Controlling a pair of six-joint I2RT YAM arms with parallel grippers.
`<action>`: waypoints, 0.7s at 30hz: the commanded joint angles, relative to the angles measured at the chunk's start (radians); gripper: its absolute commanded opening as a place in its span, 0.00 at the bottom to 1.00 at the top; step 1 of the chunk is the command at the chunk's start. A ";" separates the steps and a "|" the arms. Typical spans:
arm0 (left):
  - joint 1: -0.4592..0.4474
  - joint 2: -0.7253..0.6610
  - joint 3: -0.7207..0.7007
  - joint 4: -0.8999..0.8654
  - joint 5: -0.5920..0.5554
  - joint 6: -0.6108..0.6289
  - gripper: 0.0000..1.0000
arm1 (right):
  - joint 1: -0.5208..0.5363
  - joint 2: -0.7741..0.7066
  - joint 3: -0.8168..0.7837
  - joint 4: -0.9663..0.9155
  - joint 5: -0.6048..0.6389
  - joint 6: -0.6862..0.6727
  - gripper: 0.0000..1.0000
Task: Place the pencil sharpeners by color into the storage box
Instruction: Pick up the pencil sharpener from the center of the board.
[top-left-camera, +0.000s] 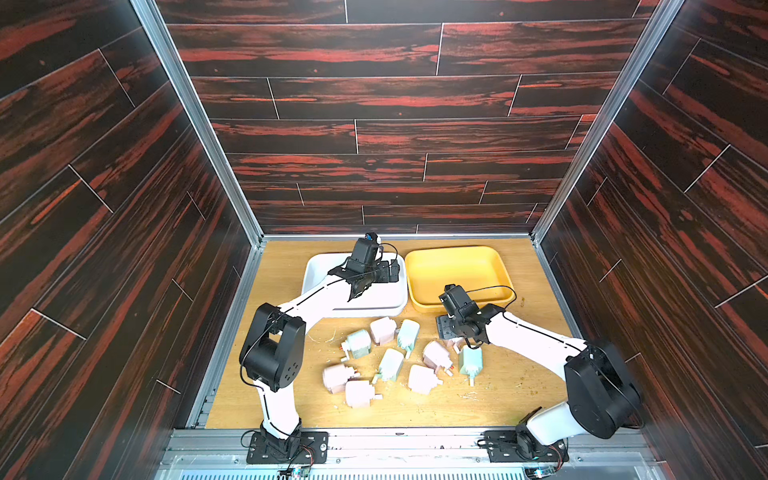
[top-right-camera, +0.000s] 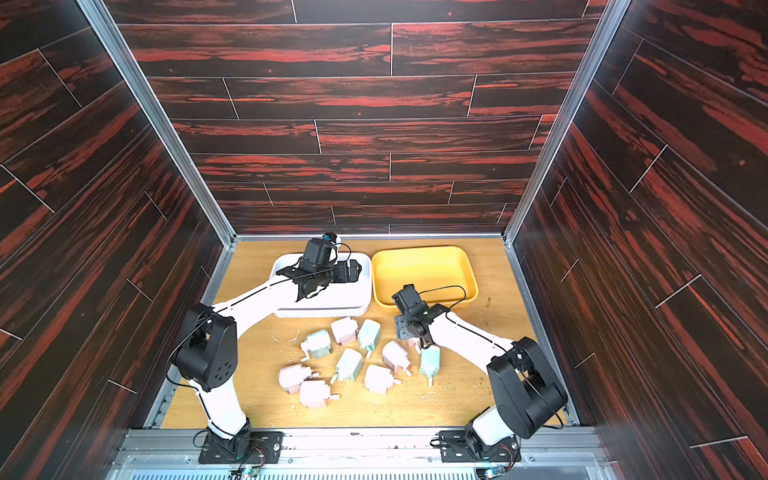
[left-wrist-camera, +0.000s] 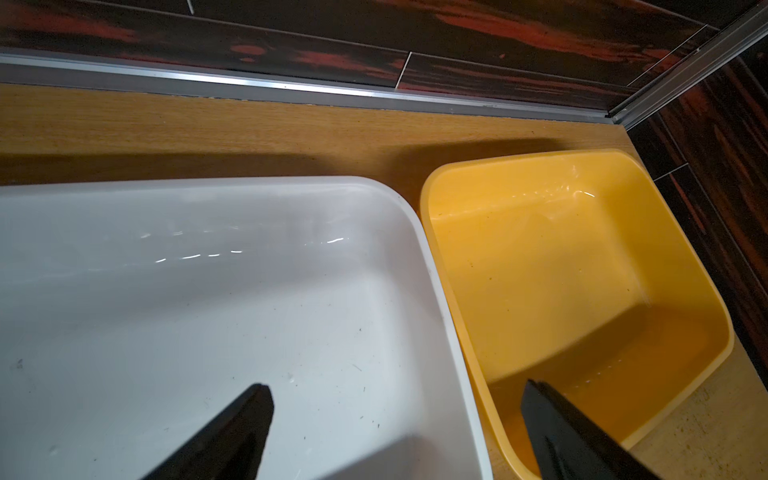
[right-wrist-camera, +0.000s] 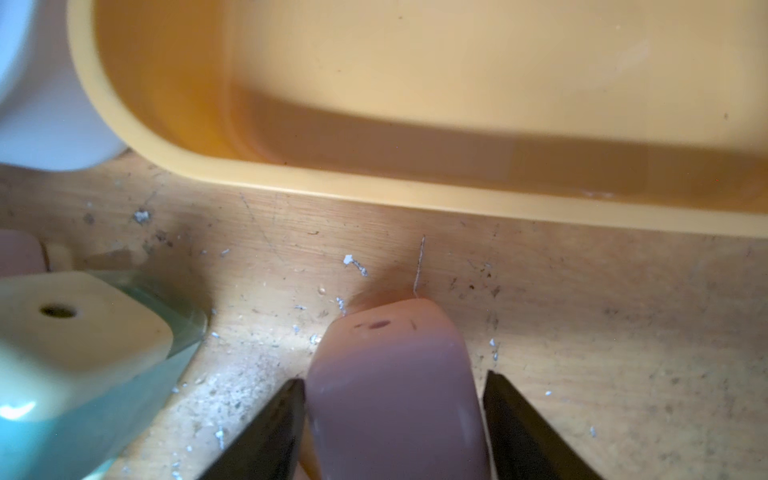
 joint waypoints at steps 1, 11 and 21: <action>-0.010 0.016 0.032 -0.022 0.012 0.013 1.00 | 0.001 -0.015 -0.016 0.004 -0.009 -0.010 0.66; -0.044 0.046 0.058 -0.029 -0.009 -0.001 1.00 | 0.001 -0.150 -0.029 -0.009 0.002 -0.051 0.14; -0.067 0.113 0.100 -0.043 -0.027 -0.036 1.00 | -0.026 -0.260 0.113 0.086 0.002 -0.137 0.00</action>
